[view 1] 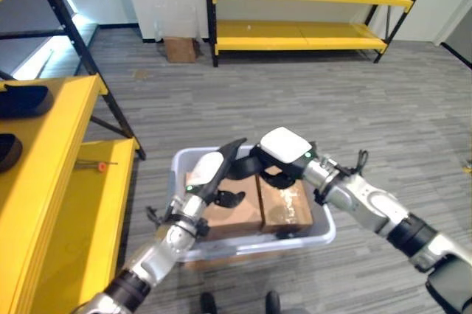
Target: Move parts from the plastic box to the shelf.
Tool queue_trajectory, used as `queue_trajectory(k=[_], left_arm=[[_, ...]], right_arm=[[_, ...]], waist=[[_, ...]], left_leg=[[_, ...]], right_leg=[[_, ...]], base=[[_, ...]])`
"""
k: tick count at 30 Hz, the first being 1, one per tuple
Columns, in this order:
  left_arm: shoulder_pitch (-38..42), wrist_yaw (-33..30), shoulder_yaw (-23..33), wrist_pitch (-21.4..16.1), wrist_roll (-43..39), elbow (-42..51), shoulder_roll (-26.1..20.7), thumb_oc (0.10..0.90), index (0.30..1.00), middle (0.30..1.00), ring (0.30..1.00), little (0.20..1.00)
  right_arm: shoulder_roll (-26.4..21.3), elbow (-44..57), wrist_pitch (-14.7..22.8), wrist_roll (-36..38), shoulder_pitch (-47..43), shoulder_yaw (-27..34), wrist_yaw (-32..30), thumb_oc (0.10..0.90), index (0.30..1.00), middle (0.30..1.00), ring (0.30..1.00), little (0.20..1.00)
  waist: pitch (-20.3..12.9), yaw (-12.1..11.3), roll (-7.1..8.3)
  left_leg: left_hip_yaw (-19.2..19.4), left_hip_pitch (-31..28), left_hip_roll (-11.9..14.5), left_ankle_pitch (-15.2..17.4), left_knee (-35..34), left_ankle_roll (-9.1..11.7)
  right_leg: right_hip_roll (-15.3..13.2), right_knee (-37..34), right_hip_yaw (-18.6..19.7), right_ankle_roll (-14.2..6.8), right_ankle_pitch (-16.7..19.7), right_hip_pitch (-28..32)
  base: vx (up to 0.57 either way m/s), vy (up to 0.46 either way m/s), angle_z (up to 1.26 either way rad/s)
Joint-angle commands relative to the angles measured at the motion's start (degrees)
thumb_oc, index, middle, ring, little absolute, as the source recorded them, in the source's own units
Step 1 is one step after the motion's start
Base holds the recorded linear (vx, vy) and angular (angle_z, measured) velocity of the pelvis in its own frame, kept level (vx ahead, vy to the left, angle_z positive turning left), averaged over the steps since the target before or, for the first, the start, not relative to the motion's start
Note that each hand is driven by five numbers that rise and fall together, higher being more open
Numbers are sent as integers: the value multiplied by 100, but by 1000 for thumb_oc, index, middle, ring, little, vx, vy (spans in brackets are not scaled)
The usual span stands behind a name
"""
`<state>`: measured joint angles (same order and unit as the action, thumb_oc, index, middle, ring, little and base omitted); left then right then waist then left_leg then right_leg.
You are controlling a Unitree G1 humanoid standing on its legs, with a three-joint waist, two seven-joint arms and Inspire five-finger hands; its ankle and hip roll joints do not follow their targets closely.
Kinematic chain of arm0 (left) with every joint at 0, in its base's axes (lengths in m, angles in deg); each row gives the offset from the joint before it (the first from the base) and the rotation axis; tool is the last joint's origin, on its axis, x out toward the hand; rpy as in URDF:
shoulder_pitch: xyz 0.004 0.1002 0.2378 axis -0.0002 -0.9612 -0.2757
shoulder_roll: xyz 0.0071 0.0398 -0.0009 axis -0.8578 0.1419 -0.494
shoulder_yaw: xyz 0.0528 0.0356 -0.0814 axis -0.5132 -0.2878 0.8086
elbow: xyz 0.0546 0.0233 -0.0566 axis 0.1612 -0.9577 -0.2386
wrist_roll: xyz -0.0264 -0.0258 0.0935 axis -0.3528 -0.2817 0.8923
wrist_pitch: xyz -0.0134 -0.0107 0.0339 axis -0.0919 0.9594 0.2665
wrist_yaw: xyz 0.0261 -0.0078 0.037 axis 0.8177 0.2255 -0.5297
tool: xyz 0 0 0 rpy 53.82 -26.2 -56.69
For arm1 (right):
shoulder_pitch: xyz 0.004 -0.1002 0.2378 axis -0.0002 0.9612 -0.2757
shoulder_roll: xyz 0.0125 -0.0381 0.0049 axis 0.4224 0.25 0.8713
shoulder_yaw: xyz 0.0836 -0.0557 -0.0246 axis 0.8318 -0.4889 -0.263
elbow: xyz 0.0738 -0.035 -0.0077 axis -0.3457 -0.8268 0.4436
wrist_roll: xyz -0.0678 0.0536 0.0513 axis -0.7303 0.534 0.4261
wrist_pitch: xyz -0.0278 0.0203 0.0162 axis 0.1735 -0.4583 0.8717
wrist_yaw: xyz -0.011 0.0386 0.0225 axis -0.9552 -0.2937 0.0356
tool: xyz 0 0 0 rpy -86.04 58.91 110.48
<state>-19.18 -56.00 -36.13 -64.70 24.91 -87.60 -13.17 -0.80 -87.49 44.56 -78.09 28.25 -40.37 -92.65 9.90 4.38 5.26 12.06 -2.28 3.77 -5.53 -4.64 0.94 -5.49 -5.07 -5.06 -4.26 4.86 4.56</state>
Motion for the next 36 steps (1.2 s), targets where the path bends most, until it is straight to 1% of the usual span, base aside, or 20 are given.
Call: queue_trajectory(k=[1,4,5,6,7,34,35,36], left_arm=[[824,-312,-258,-414,19,-159,234,900,1000,1000,1000,1000],[833,-333,-236,-397,31,-193,241,900,1000,1000,1000,1000],[830,-335,-234,-400,32,-198,240,645,643,643,643,643],[831,-342,-223,-399,33,-201,238,549,509,509,509,509],[828,-345,-216,-394,35,-204,236,400,300,300,300,300],[609,-390,-139,-378,24,-116,279,400,300,300,300,300],[582,-392,-121,-377,29,-105,280,400,300,300,300,300],[578,-391,-121,-376,30,-102,277,400,300,300,300,300]], right_arm=[[126,399,118,470,-889,441,-746,400,300,300,300,300],[130,472,143,548,-867,488,-756,400,300,300,300,300],[126,500,145,566,-863,499,-752,400,300,300,300,300],[121,518,148,568,-860,502,-752,400,300,300,300,300],[118,538,149,573,-854,508,-747,400,300,300,300,300],[114,811,206,750,-761,649,-764,400,300,300,300,300],[131,813,205,792,-726,671,-759,437,352,352,352,352],[132,816,205,794,-722,673,-756,535,489,489,489,489]], waist=[[-631,-133,39],[-631,-125,30],[-627,-122,29],[-631,-120,28],[-632,-119,27],[-643,-138,36],[-639,-140,35],[-641,-140,36]], left_leg=[[-173,-432,242,434,-36,150],[-170,-433,243,435,-36,153],[-167,-434,242,434,-36,153],[-163,-435,241,435,-36,153],[-163,-437,241,435,-36,153],[-162,-481,245,454,-36,148],[-165,-481,245,453,-36,147],[-165,-482,245,453,-36,147]], right_leg=[[-259,7,14,-422,207,-30],[-262,7,12,-424,205,-33],[-263,7,16,-424,206,-34],[-262,7,18,-423,205,-31],[-261,7,20,-423,205,-31],[-259,7,35,-415,187,12],[-260,7,35,-414,188,11],[-260,7,35,-414,188,12]], base=[[0,0,0],[0,0,0],[0,0,0],[0,0,0],[0,0,0],[0,0,0],[0,0,0],[0,0,0]])
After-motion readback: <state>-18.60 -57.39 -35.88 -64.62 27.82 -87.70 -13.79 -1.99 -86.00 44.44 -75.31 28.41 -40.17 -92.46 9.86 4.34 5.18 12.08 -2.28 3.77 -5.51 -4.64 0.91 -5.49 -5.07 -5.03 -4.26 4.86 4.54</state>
